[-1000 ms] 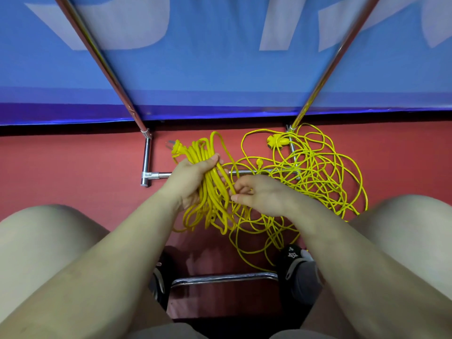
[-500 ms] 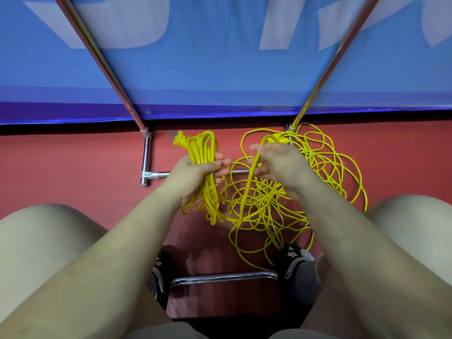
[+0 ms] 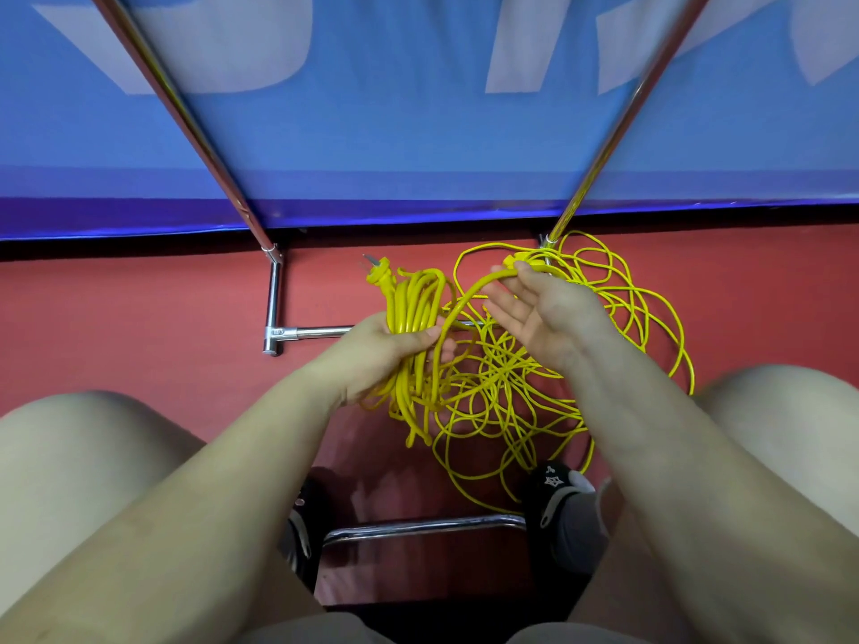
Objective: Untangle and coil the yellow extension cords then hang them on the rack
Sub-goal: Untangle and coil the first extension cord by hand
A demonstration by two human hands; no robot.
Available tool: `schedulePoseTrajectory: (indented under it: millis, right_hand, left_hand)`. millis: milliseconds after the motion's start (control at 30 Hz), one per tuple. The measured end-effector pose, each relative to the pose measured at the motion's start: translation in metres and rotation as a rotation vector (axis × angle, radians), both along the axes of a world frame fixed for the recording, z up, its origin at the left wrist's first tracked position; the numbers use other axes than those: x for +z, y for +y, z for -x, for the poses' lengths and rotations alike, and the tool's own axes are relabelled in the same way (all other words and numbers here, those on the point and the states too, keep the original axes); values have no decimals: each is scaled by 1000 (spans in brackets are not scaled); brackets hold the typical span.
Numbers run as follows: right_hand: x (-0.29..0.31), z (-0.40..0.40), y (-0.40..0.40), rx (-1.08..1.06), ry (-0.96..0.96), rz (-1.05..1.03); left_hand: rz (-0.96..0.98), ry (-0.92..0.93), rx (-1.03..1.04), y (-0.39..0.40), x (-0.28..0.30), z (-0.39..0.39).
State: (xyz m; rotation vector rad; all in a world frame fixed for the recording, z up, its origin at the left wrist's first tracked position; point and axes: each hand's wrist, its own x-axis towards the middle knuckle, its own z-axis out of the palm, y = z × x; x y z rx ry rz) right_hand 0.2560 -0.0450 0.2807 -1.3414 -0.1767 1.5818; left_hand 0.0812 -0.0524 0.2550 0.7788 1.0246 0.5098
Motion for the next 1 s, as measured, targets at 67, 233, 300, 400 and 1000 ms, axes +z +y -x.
schedulePoseTrajectory:
  millis: [67,233,300,400,1000]
  right_hand:
    - [2,0,1,-12,32,-30]
    - [3,6,-2,236,-110,-102]
    - [0,9,-8,506,-466,-104]
    - [-11,13,-18,952,-884,-180]
    - [-16,8,-18,1208,-1100,-279]
  left_hand:
    - [-19,14,-37,0,-1,0]
    - [-23,86,33,2,-3,3]
    - [-11,77,114,5,-4,3]
    - [26,46,222,8,-4,5]
    - [115,-193,790,33,1,17]
